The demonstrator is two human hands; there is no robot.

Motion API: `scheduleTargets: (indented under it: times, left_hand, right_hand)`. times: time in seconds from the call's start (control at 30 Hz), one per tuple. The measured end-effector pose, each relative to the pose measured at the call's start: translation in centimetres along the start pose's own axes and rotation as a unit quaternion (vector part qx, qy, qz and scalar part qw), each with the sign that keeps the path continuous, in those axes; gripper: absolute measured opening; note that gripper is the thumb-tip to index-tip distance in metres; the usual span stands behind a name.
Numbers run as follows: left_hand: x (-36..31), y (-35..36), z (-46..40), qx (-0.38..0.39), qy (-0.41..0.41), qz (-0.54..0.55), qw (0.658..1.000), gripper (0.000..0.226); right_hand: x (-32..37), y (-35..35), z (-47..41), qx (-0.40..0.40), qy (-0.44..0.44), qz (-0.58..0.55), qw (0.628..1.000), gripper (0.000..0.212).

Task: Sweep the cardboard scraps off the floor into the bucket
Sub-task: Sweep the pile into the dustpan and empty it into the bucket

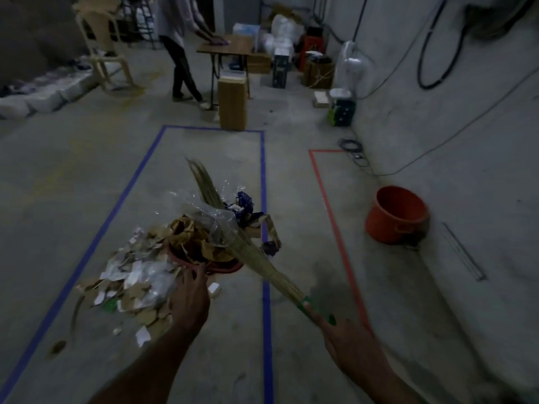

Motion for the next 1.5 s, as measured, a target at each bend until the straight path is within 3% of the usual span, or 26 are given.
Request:
scheduleTargets:
  times: [0.23,0.57,0.63,0.77,0.87,0.93,1.13,1.23,1.27,1.33,1.43,1.5]
  left_hand:
    - [-14.8,3.4,-1.9,-0.031,0.05,0.041,0.997,0.042]
    - [-29.8,7.7,-9.3,-0.004,0.093,0.045,0.995,0.045]
    - [-32.5,8.7,-11.2,0.007,0.1,0.038,0.994,0.046]
    - [-37.3,11.4,-16.2,0.017,0.113,0.032,0.993,0.043]
    - [-41.0,13.4,-19.8,0.025,0.126,0.028,0.991,0.042]
    - [-43.6,14.1,-21.7,0.031,0.15,0.024,0.988,0.042]
    - [-51.8,16.6,-27.1,0.052,0.179,0.019,0.982,0.039]
    - [-56.2,18.2,-29.4,0.059,0.184,0.025,0.981,0.038]
    - [-57.7,18.8,-30.0,0.063,0.188,0.026,0.98,0.038]
    - [-61.1,20.2,-31.2,0.064,0.196,0.021,0.978,0.037]
    - [-66.2,22.4,-33.1,0.071,0.197,0.019,0.978,0.038]
    - [-69.6,23.6,-34.1,0.078,0.196,0.011,0.977,0.04]
  right_hand:
    - [-13.5,-1.9,2.2,-0.02,0.04,0.001,0.999,0.104]
    - [-27.3,-0.9,-0.3,0.004,0.119,-0.052,0.992,0.107]
    - [-29.6,-0.4,-1.6,0.027,0.13,-0.079,0.988,0.096]
    - [-33.6,-1.3,-4.8,-0.03,0.132,-0.071,0.988,0.077]
    - [-37.2,-1.0,-7.7,0.005,0.138,-0.096,0.986,0.11]
    - [-39.2,-1.3,-8.7,0.033,0.145,-0.076,0.986,0.116]
    - [-46.8,-0.7,-12.0,0.078,0.178,-0.079,0.978,0.083]
    - [-51.1,-1.2,-13.7,0.029,0.229,-0.213,0.949,0.053]
    - [-52.6,-1.6,-14.2,-0.01,0.223,-0.214,0.951,0.055]
    - [-55.3,-1.8,-15.5,0.029,0.223,-0.174,0.959,0.071]
    - [-60.5,-1.4,-17.0,0.055,0.235,-0.181,0.953,0.072]
    - [-63.8,-1.4,-17.9,0.013,0.211,-0.114,0.971,0.08]
Point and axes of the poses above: each hand's wrist, its own z-axis away from the middle knuckle, its own y-axis out of the palm, x = y × z, the point moved 9 cm from there along -z, towards the middle knuckle, and after that the axes turned 1 degree about x, right-handed, at the moved point
